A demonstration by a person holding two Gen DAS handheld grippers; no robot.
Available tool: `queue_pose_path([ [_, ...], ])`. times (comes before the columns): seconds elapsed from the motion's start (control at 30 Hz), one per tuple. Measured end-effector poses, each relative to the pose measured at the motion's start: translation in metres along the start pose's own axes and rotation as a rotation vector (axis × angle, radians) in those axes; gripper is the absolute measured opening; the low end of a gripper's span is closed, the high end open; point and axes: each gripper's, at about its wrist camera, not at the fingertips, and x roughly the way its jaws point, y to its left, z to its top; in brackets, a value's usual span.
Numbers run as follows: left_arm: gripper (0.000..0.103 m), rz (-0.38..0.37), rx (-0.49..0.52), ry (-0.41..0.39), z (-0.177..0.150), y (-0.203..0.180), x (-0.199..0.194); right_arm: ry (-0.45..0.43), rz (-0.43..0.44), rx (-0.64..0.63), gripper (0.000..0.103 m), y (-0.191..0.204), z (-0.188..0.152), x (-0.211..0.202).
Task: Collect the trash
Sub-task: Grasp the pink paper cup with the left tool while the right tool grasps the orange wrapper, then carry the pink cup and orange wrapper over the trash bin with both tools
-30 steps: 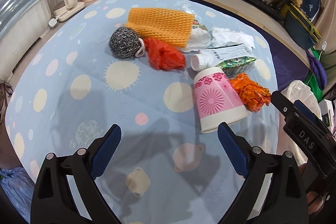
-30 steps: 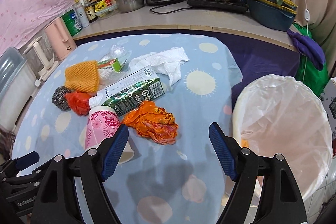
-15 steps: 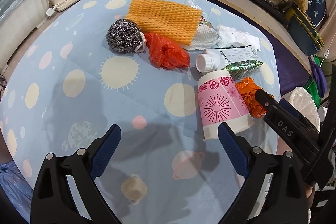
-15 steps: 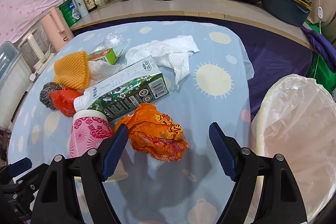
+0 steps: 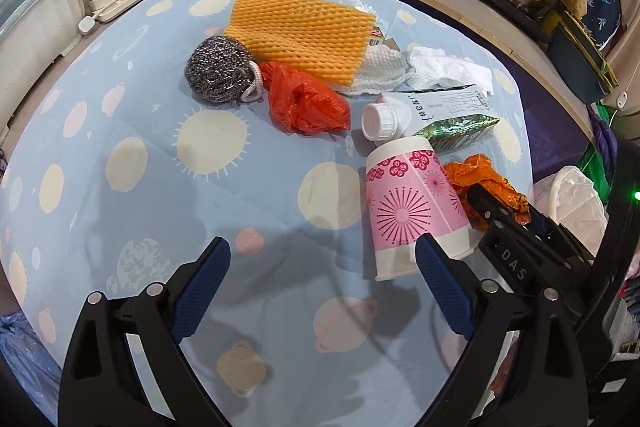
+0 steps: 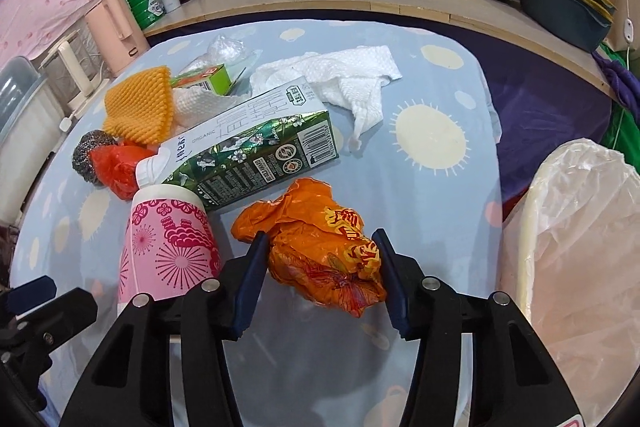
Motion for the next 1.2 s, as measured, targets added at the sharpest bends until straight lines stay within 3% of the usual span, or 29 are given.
queue_pose_path([
  [0.33,0.094,-0.060,0.030,0.027,0.003,-0.034,0.011,-0.077,-0.037,0.061,0.049,-0.028,-0.006,-0.044],
  [0.83,0.093,-0.015,0.046,0.076,0.011,-0.064,0.052,-0.104,-0.092,0.129,0.049,-0.060,-0.016,-0.068],
  [0.9,0.091,-0.019,0.051,0.078,0.009,-0.065,0.053,-0.103,-0.091,0.133,0.049,-0.061,-0.017,-0.068],
  [1.03,0.073,-0.027,0.075,0.094,0.005,-0.068,0.055,-0.099,-0.086,0.136,0.049,-0.061,-0.021,-0.068],
  [1.2,0.069,-0.026,0.092,0.078,-0.001,-0.071,0.047,-0.100,-0.080,0.139,0.049,-0.060,-0.024,-0.072],
])
